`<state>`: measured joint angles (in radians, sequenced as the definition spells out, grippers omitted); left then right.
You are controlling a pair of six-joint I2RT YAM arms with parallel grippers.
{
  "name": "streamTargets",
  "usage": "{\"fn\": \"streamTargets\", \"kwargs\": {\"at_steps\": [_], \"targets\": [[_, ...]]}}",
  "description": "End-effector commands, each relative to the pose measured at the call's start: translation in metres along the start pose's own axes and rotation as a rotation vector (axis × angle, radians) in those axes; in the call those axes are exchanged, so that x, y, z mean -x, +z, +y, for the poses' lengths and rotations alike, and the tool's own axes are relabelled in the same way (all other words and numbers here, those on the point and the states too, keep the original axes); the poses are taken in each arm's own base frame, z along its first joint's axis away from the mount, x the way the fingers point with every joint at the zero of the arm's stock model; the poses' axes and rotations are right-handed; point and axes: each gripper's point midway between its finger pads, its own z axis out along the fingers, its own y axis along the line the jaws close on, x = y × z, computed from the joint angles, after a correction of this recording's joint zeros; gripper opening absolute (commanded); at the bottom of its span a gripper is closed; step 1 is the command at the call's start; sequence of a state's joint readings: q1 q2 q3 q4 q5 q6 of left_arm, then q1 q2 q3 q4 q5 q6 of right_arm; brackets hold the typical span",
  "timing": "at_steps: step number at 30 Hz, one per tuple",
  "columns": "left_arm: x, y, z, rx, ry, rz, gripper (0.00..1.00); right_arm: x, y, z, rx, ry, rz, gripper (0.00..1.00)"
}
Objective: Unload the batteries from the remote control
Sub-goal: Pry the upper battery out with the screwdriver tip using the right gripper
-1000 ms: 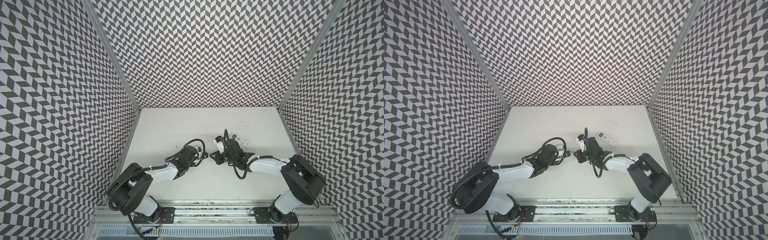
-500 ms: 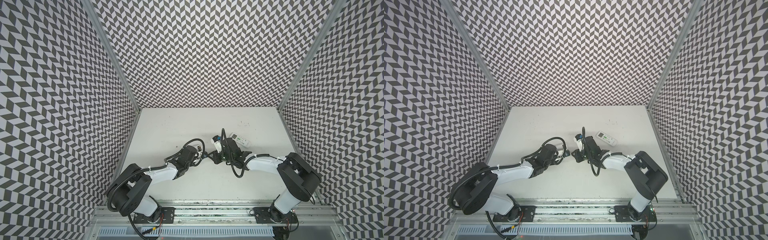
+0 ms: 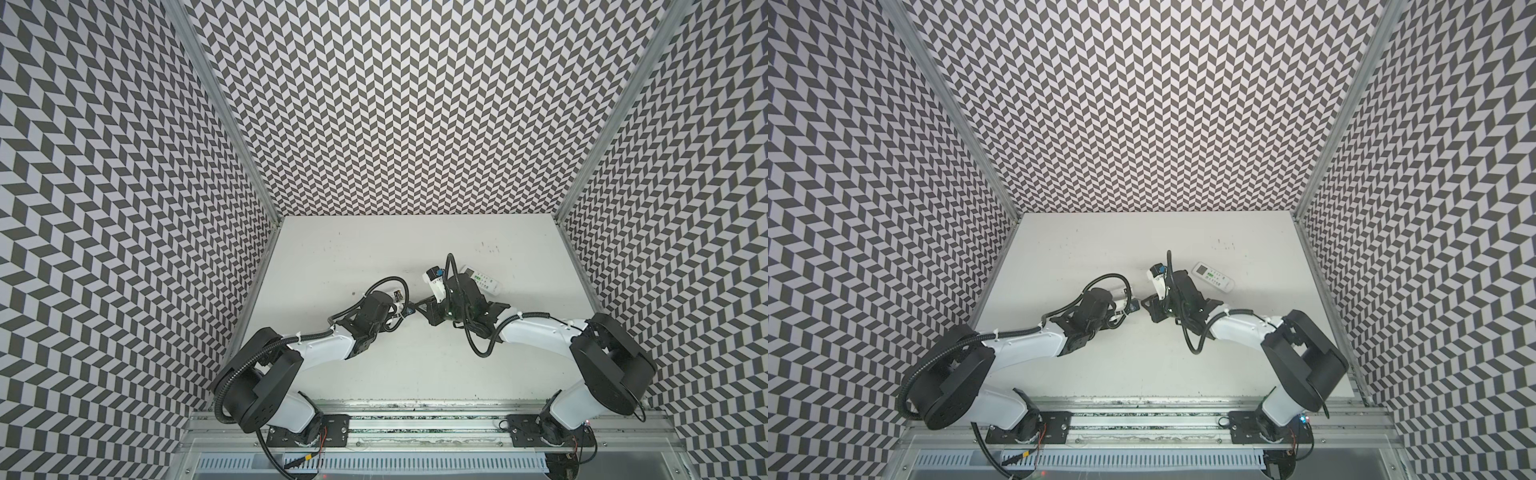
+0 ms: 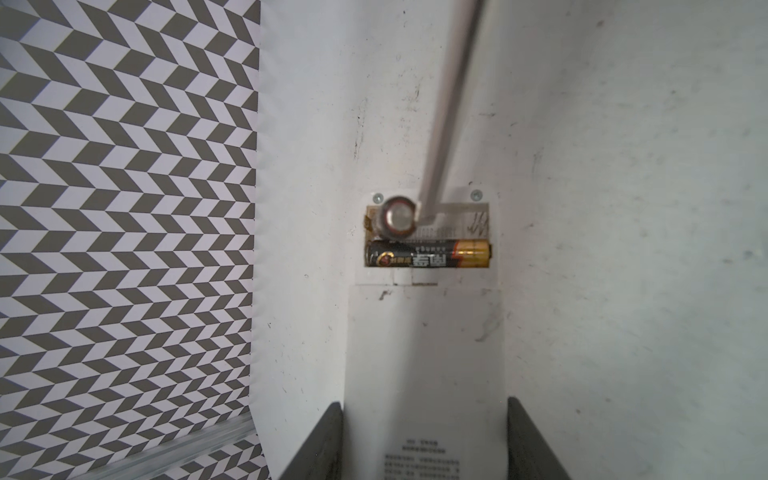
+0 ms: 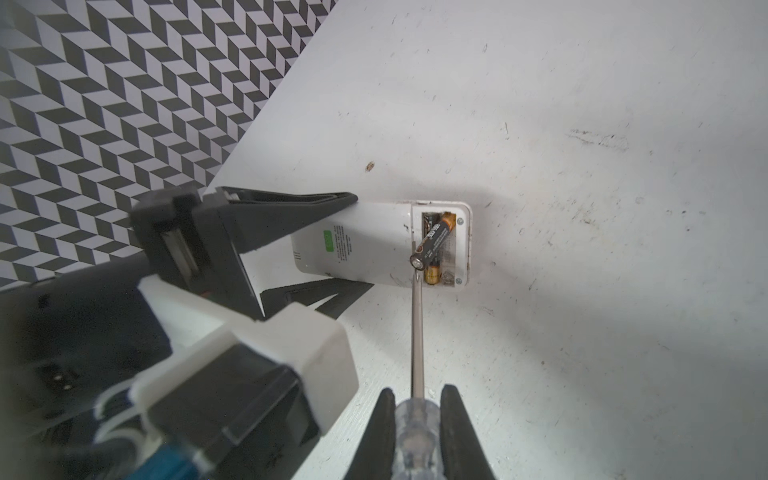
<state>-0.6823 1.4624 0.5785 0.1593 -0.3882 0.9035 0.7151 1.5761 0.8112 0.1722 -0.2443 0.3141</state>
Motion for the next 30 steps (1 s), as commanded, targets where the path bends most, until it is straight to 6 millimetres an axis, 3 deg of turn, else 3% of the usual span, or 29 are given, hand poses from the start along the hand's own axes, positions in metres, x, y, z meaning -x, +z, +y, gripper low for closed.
{"fn": "streamTargets", "kwargs": {"at_steps": [1, 10, 16, 21, 26, 30], "targets": [[0.007, -0.006, 0.002, 0.004, -0.005, -0.046, 0.00, 0.020, -0.010, 0.000, -0.013, -0.022, -0.099, 0.00], [0.007, -0.006, 0.002, 0.004, -0.006, -0.050, 0.00, 0.009, -0.023, -0.030, -0.108, 0.029, -0.101, 0.00], [0.006, -0.006, 0.002, 0.004, -0.002, -0.047, 0.00, -0.002, -0.023, -0.039, -0.125, 0.044, -0.083, 0.00], [0.006, -0.006, 0.002, 0.005, -0.001, -0.044, 0.00, -0.009, -0.017, -0.026, -0.050, 0.023, -0.029, 0.00], [0.002, -0.005, 0.007, 0.010, -0.027, -0.037, 0.00, -0.020, -0.033, -0.003, 0.043, -0.021, -0.003, 0.00], [0.004, -0.005, 0.007, -0.025, -0.059, -0.049, 0.00, -0.035, -0.040, -0.003, 0.044, -0.018, 0.051, 0.00]]}}
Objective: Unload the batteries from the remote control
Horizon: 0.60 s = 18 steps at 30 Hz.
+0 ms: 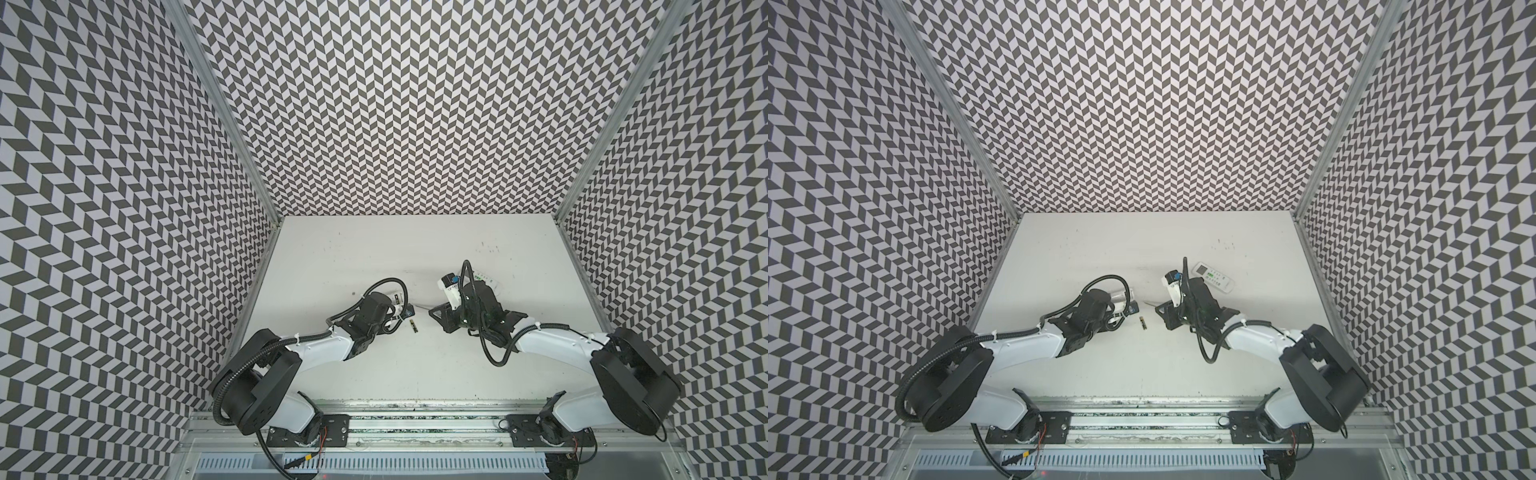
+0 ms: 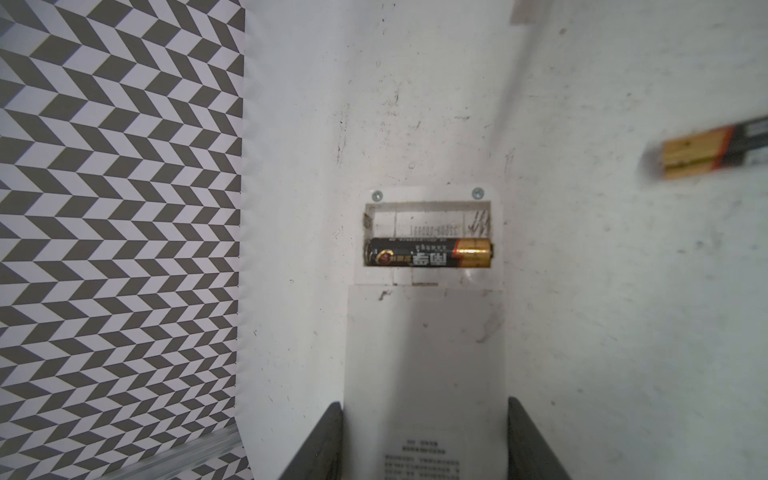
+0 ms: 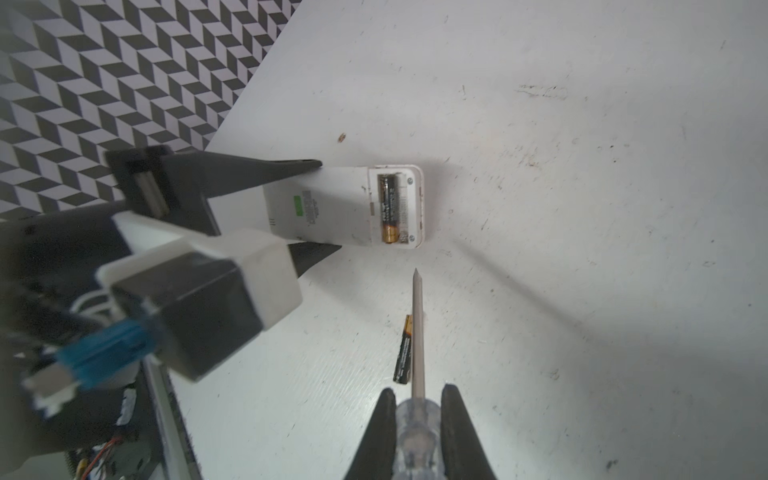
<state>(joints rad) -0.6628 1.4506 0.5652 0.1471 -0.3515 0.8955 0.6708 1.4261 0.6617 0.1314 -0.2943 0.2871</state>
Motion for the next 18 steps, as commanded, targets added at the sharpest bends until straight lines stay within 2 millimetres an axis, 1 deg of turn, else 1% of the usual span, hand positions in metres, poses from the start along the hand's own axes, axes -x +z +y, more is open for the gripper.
{"fn": "streamTargets", "kwargs": {"at_steps": [1, 3, 5, 7, 9, 14, 16, 18], "targets": [[0.011, -0.005, 0.009, -0.022, -0.054, -0.045, 0.00, -0.007, -0.009, 0.010, 0.040, -0.026, 0.019, 0.00], [0.016, -0.006, 0.008, -0.077, -0.091, -0.047, 0.00, -0.009, -0.013, 0.010, 0.035, -0.025, 0.021, 0.00], [0.027, -0.011, 0.006, -0.164, -0.147, -0.079, 0.00, -0.007, -0.019, 0.013, 0.043, -0.038, 0.031, 0.00], [0.034, -0.017, 0.000, -0.248, -0.192, -0.114, 0.00, -0.006, -0.024, 0.017, 0.061, -0.046, 0.057, 0.00], [0.036, -0.025, -0.008, -0.322, -0.208, -0.144, 0.00, -0.005, -0.028, 0.023, 0.081, -0.053, 0.094, 0.00], [0.023, -0.051, -0.009, -0.432, -0.303, -0.205, 0.00, -0.007, -0.036, 0.035, 0.164, -0.029, 0.168, 0.00], [0.015, -0.057, -0.008, -0.449, -0.339, -0.226, 0.00, -0.006, -0.039, 0.041, 0.214, 0.011, 0.191, 0.00], [0.010, -0.059, -0.010, -0.448, -0.332, -0.230, 0.00, -0.006, -0.039, 0.048, 0.260, 0.051, 0.223, 0.00]]}}
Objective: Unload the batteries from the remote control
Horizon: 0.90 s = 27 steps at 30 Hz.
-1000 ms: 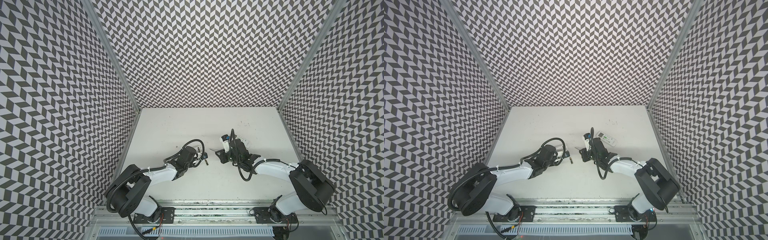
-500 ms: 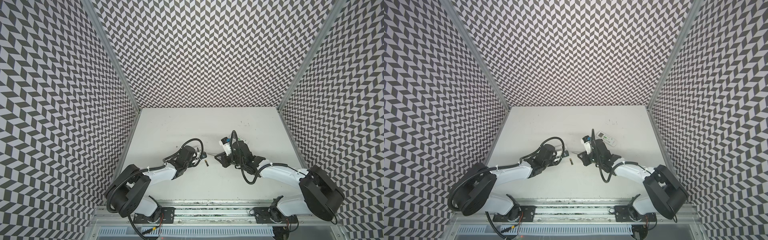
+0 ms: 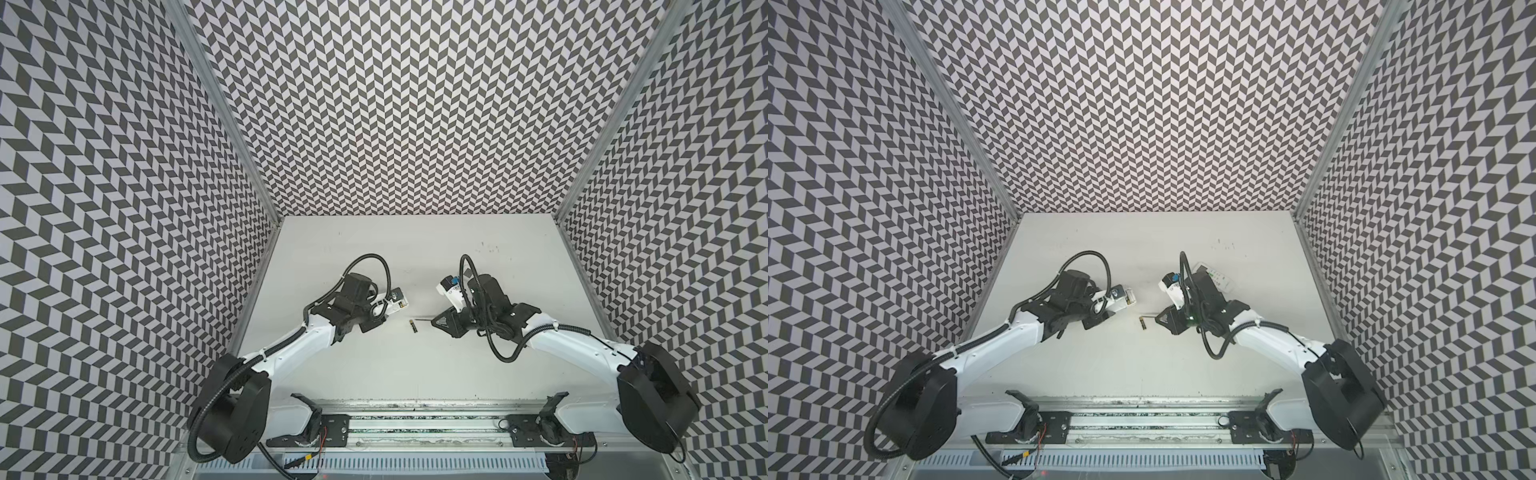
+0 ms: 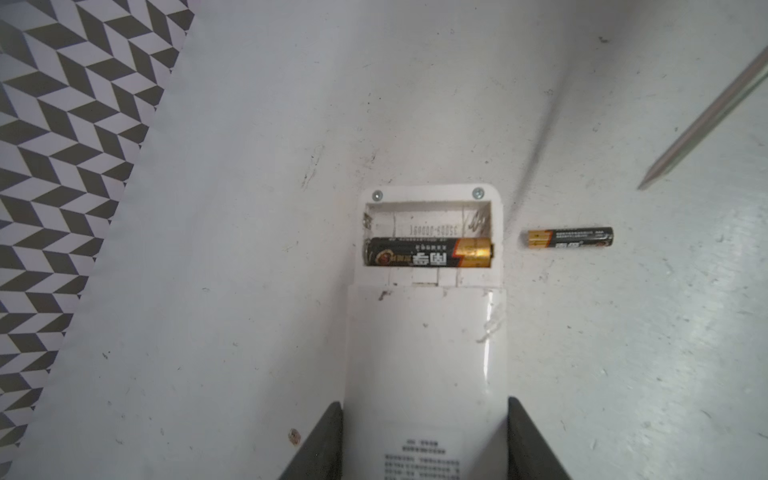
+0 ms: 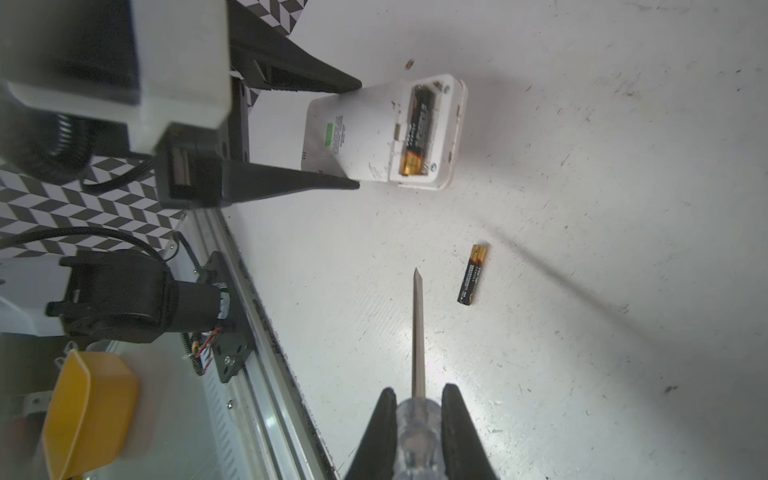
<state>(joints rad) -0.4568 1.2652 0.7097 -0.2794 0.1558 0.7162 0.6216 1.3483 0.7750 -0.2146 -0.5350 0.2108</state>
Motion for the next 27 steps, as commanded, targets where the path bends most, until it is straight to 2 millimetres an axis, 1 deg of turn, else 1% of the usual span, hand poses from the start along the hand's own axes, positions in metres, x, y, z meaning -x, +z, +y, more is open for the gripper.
{"fn": "streamTargets", "kwargs": {"at_steps": [1, 6, 9, 12, 13, 15, 17, 23, 27], "targets": [[-0.009, -0.005, -0.029, -0.131, -0.002, -0.028, 0.00, 0.004, -0.003, 0.021, 0.127, 0.055, 0.057, 0.00], [-0.032, -0.002, -0.041, -0.143, 0.077, 0.031, 0.00, 0.013, 0.004, 0.023, 0.158, 0.145, 0.145, 0.00], [-0.046, 0.000, -0.051, -0.166, 0.117, 0.058, 0.00, 0.022, 0.008, 0.022, 0.156, 0.191, 0.138, 0.00], [-0.053, 0.003, -0.063, -0.202, 0.142, 0.061, 0.00, 0.028, 0.017, 0.019, 0.161, 0.257, 0.126, 0.00], [-0.054, 0.003, -0.064, -0.206, 0.143, 0.060, 0.00, 0.029, 0.020, 0.017, 0.158, 0.279, 0.132, 0.00], [-0.054, 0.003, -0.065, -0.209, 0.146, 0.060, 0.00, 0.024, 0.030, 0.006, 0.128, 0.357, 0.181, 0.00], [-0.053, 0.003, -0.066, -0.210, 0.153, 0.059, 0.00, 0.021, 0.038, 0.002, 0.123, 0.394, 0.217, 0.00], [-0.051, 0.004, -0.062, -0.178, 0.153, 0.058, 0.00, 0.021, 0.049, -0.001, 0.121, 0.421, 0.253, 0.00], [-0.050, 0.006, -0.061, -0.165, 0.166, 0.056, 0.00, 0.021, 0.055, 0.003, 0.131, 0.426, 0.281, 0.00]]}}
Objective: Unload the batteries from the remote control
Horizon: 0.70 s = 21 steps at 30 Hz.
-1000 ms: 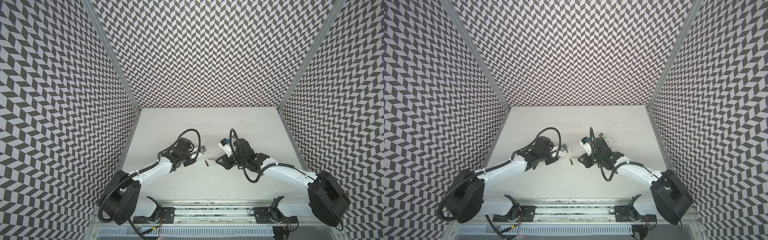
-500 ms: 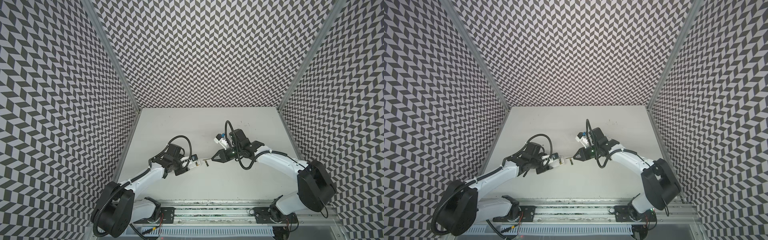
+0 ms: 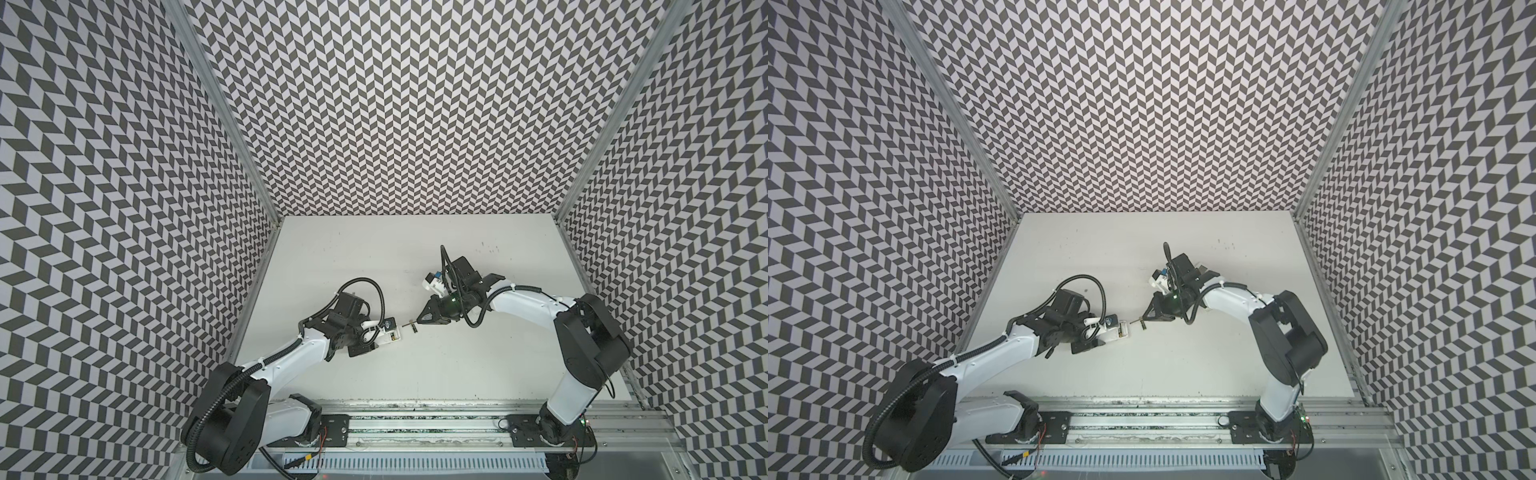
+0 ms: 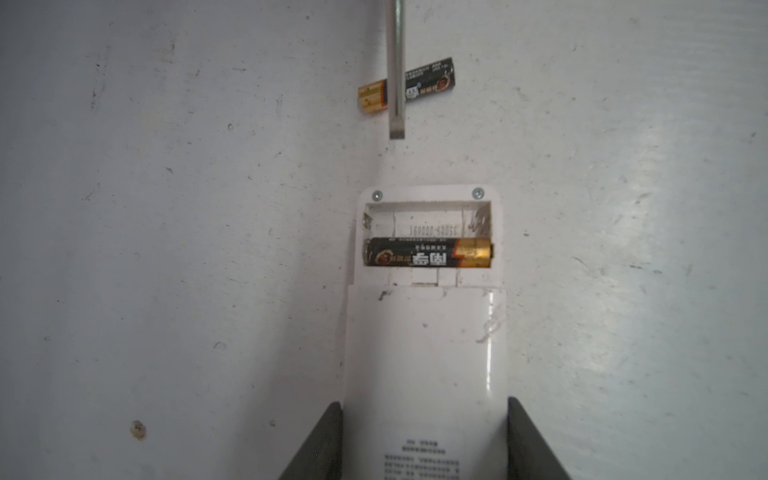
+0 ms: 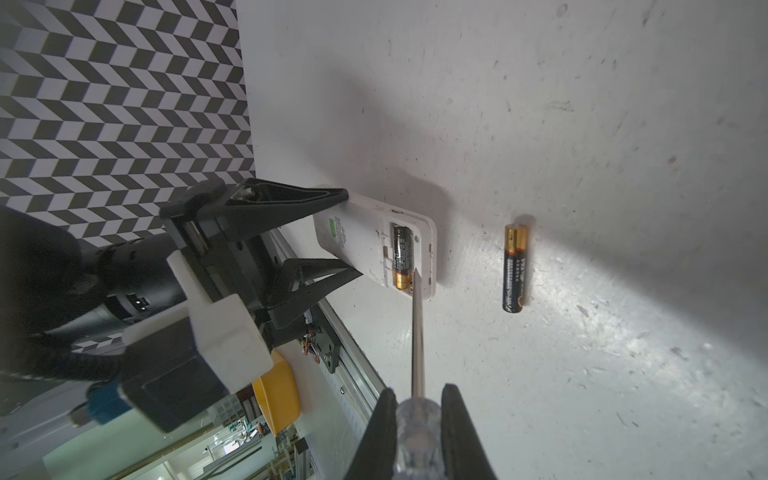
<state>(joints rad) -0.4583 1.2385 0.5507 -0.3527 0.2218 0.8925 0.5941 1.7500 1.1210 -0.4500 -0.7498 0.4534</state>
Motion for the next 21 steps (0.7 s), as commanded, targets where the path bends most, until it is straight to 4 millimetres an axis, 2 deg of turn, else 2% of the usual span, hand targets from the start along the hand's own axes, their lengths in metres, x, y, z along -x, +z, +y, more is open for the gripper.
{"fn": "streamTargets", "kwargs": {"at_steps": [1, 7, 21], "targets": [[0.008, -0.001, 0.004, 0.032, 0.034, -0.031, 0.00, 0.005, 0.004, 0.013, 0.028, -0.009, 0.016, 0.00], [0.006, 0.002, 0.002, 0.032, 0.047, -0.021, 0.00, -0.001, 0.021, 0.002, 0.014, 0.015, 0.056, 0.00], [0.006, 0.002, -0.001, 0.019, 0.051, -0.013, 0.00, -0.006, 0.040, -0.012, 0.016, 0.041, 0.095, 0.00]]}}
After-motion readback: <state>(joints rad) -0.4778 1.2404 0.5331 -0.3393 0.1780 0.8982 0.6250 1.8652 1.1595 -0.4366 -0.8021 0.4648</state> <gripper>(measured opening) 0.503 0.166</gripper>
